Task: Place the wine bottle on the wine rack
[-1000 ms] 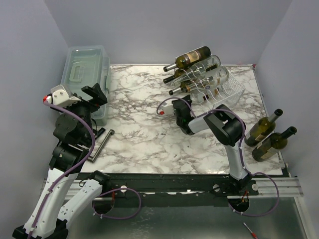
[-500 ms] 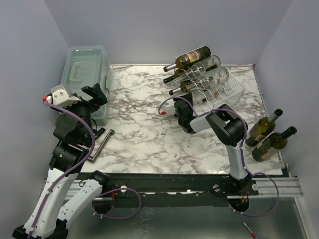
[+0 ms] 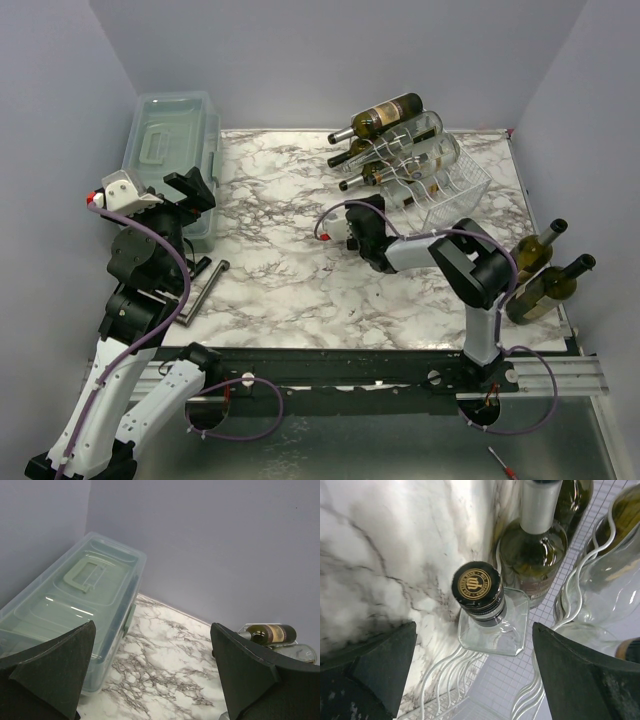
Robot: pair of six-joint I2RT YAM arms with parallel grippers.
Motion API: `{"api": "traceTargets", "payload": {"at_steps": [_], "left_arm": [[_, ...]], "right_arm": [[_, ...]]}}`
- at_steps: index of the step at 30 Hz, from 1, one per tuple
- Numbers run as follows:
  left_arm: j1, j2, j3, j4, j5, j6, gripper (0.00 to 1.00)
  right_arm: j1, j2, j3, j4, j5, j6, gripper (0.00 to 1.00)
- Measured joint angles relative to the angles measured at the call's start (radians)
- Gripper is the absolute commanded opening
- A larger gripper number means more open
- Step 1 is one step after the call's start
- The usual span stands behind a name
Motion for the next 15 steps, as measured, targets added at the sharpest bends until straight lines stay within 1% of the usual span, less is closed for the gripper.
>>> {"api": "traceTargets", "payload": {"at_steps": [9, 12, 15], "left_arm": [[0.0, -0.002, 0.0, 0.0, 0.0, 0.0, 0.99], [0.0, -0.001, 0.0, 0.0, 0.0, 0.0, 0.99], [0.0, 0.001, 0.0, 0.0, 0.0, 0.0, 0.99]], "right_arm": [[0.114, -0.077, -0.015, -0.148, -0.006, 0.126, 1.0], [0.144, -0.122, -0.021, -0.199, -0.006, 0.192, 1.0], [0.162, -0.193, -0.019, -0.276, -0.019, 0.291, 1.0]]}}
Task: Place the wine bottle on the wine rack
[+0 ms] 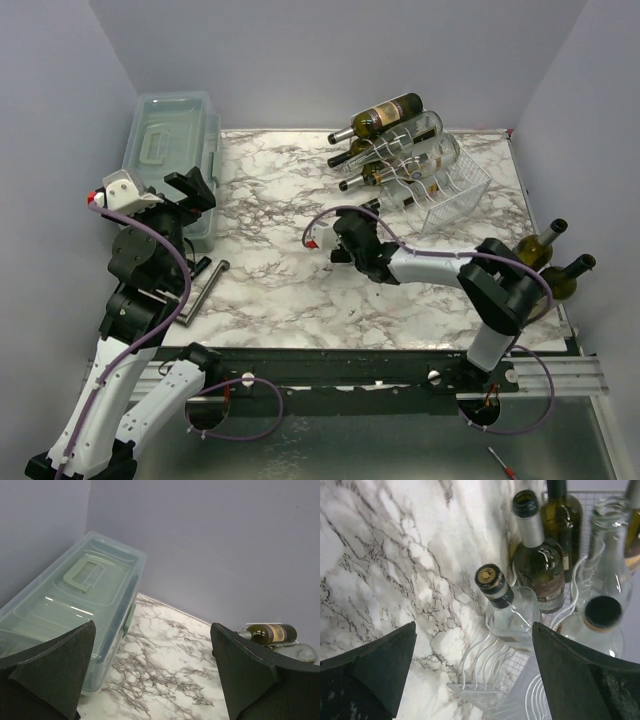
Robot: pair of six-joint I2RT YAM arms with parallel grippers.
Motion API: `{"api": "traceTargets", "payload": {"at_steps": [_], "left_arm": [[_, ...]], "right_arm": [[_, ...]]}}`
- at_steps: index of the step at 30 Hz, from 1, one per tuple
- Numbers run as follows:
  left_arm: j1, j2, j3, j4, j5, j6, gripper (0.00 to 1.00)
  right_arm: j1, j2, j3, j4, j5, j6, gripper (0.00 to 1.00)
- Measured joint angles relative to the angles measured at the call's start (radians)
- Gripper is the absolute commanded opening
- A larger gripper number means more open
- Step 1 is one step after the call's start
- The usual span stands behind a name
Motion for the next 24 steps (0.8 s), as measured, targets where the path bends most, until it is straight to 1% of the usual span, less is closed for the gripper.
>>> {"api": "traceTargets", "payload": {"at_steps": [3, 5, 9, 13, 15, 20, 22, 24], "left_arm": [[0.0, 0.007, 0.0, 0.0, 0.0, 0.0, 0.99], [0.0, 0.013, 0.0, 0.0, 0.0, 0.0, 0.99], [0.0, 0.029, 0.0, 0.0, 0.0, 0.001, 0.99], [0.0, 0.05, 0.0, 0.0, 0.0, 0.002, 0.99], [0.0, 0.06, 0.0, 0.0, 0.0, 0.003, 0.99], [0.0, 0.074, 0.0, 0.0, 0.002, 0.003, 0.99], [0.0, 0.079, 0.0, 0.0, 0.002, 0.003, 0.99], [0.0, 0.081, 0.0, -0.001, 0.003, 0.002, 0.99]], "right_arm": [[0.003, -0.113, 0.003, -0.063, -0.042, 0.126, 1.0], [0.003, -0.191, 0.003, -0.071, -0.067, 0.187, 1.0], [0.003, -0.348, -0.003, -0.037, -0.08, 0.301, 1.0], [-0.016, -0.452, -0.014, 0.003, -0.058, 0.431, 1.0], [-0.057, -0.491, -0.011, -0.012, -0.061, 0.522, 1.0], [-0.245, -0.556, 0.045, -0.126, -0.134, 0.735, 1.0], [-0.288, -0.561, 0.079, -0.171, -0.161, 0.791, 1.0], [-0.305, -0.561, 0.104, -0.196, -0.172, 0.847, 1.0]]}}
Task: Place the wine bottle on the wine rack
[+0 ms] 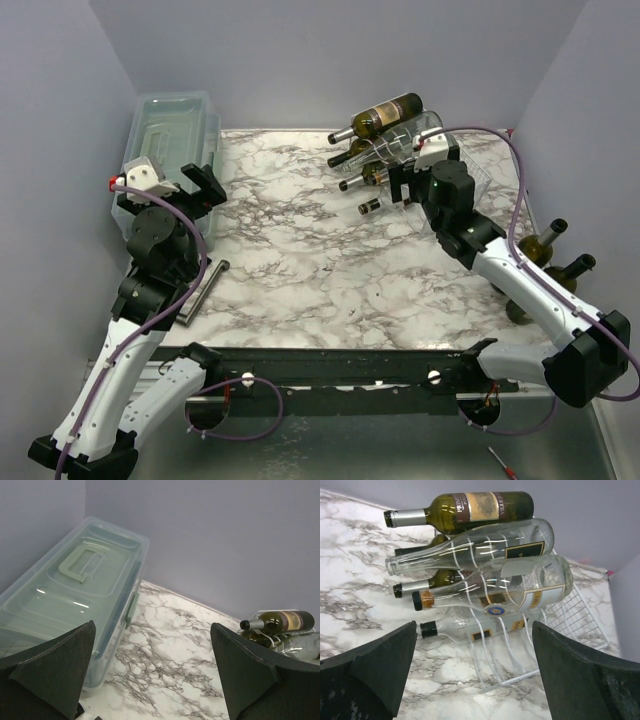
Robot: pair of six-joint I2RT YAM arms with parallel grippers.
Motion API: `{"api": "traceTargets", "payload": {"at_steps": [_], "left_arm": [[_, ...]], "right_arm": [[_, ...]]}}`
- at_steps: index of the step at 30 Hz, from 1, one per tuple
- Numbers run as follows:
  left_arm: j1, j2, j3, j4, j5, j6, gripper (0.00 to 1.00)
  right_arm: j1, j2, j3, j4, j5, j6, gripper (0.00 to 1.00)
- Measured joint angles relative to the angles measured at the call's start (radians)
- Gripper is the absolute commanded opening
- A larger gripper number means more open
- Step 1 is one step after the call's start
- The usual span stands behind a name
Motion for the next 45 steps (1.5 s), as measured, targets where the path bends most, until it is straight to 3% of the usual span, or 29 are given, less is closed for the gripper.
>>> {"api": "traceTargets", "payload": {"at_steps": [4, 11, 20, 45], "left_arm": [[0.0, 0.002, 0.0, 0.0, 0.0, 0.0, 0.99], [0.0, 0.003, 0.0, 0.0, 0.004, -0.001, 0.99], [0.0, 0.014, 0.0, 0.0, 0.008, -0.002, 0.99], [-0.009, 0.107, 0.0, 0.0, 0.049, -0.003, 0.99]], "right_arm": [[-0.003, 0.004, 0.004, -0.019, 0.05, 0.107, 1.0], [-0.031, 0.015, 0.006, -0.037, 0.28, 0.22, 1.0], [-0.286, 0.008, 0.088, -0.141, 0.439, 0.378, 1.0], [-0.394, -0.247, 0.07, -0.246, 0.673, 0.486, 1.0]]}}
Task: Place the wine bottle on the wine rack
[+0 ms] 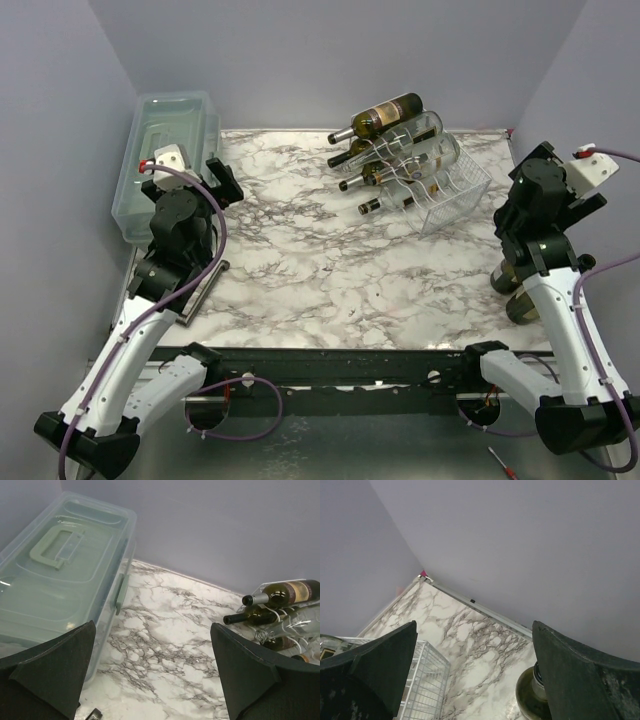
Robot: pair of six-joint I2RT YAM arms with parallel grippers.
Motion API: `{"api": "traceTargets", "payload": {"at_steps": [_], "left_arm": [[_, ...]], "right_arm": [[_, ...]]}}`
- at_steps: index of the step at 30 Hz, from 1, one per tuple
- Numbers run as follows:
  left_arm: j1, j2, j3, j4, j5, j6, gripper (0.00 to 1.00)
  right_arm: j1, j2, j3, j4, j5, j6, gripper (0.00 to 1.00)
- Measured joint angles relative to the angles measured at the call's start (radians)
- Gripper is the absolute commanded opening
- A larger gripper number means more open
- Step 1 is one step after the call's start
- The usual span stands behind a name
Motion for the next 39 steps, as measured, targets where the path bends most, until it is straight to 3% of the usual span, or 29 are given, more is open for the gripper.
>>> {"api": "traceTargets", "payload": {"at_steps": [25, 39], "left_arm": [[-0.059, -0.075, 0.0, -0.014, 0.042, 0.006, 0.99], [-0.065, -0.076, 0.0, -0.014, 0.042, 0.011, 0.99]], "right_arm": [[-0.002, -0.062, -0.026, -0.206, 0.108, 0.072, 1.0], [-0.006, -0.055, -0.151, -0.263, 0.116, 0.188, 0.97]]}}
